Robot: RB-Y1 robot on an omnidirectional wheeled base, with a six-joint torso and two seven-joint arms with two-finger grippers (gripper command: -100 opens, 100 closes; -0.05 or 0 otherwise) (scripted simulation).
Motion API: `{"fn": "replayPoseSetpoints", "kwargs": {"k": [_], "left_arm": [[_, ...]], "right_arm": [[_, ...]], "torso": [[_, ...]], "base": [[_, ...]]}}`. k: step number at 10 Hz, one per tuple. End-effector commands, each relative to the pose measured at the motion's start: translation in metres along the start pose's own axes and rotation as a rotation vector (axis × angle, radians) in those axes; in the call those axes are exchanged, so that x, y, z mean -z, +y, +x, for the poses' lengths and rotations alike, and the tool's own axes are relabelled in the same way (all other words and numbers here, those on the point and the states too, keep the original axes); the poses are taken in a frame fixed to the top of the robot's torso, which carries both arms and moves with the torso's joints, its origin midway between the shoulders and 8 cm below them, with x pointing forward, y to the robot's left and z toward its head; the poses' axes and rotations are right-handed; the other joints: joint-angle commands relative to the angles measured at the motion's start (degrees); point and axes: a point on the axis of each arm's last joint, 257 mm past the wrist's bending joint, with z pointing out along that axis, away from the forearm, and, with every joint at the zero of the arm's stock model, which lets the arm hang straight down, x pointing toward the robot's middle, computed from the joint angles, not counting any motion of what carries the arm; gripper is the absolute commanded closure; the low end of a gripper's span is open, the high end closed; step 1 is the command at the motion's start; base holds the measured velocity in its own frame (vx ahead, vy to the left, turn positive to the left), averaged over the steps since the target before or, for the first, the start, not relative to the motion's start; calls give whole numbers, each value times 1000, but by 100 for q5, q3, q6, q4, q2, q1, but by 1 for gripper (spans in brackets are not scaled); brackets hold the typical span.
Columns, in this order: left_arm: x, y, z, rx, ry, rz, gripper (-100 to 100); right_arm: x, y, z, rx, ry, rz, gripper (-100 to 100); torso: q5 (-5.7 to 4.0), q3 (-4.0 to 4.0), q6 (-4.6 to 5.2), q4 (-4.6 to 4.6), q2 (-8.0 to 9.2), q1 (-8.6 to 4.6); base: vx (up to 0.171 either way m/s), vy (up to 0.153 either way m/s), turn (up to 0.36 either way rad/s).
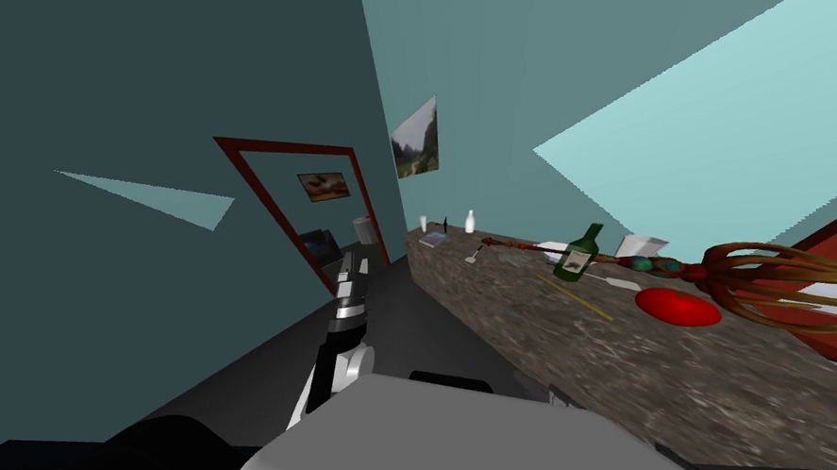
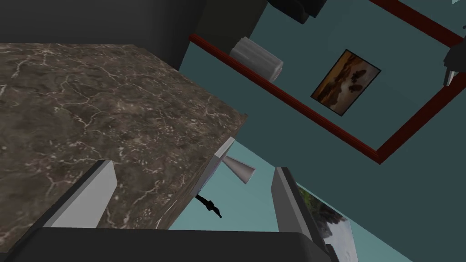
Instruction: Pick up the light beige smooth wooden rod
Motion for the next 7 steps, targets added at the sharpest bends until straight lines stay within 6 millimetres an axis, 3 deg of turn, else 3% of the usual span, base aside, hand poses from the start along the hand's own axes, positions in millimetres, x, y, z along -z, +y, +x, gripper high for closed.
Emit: {"fn": "replayPoseSetpoints", "kwargs": {"k": [1, 3, 4, 6, 7], "left_arm": [[0, 0, 0, 0, 0, 0, 0], [0, 0, 0, 0, 0, 0, 0], [0, 0, 0, 0, 0, 0, 0], [0, 0, 0, 0, 0, 0, 0], [0, 0, 0, 0, 0, 0, 0]], "right_arm": [[14, -22, 13, -7, 49, 61, -100], [22, -28, 14, 19, 84, 82, -100], [35, -47, 26, 7, 119, 136, -100], [44, -52, 25, 34, 154, 157, -100], [62, -72, 35, 31, 196, 217, -100]], "torso": [[0, 0, 0, 0, 0, 0], [1, -4, 0, -2, -8, 4], [-1, -1, 0, 0, -2, -2], [0, -7, -1, -2, -11, 1], [-2, -2, 1, -1, -3, -6]], "base": [[41, 44, 66], [33, 34, 17], [50, 44, 72], [38, 24, 19], [52, 36, 82]]}}
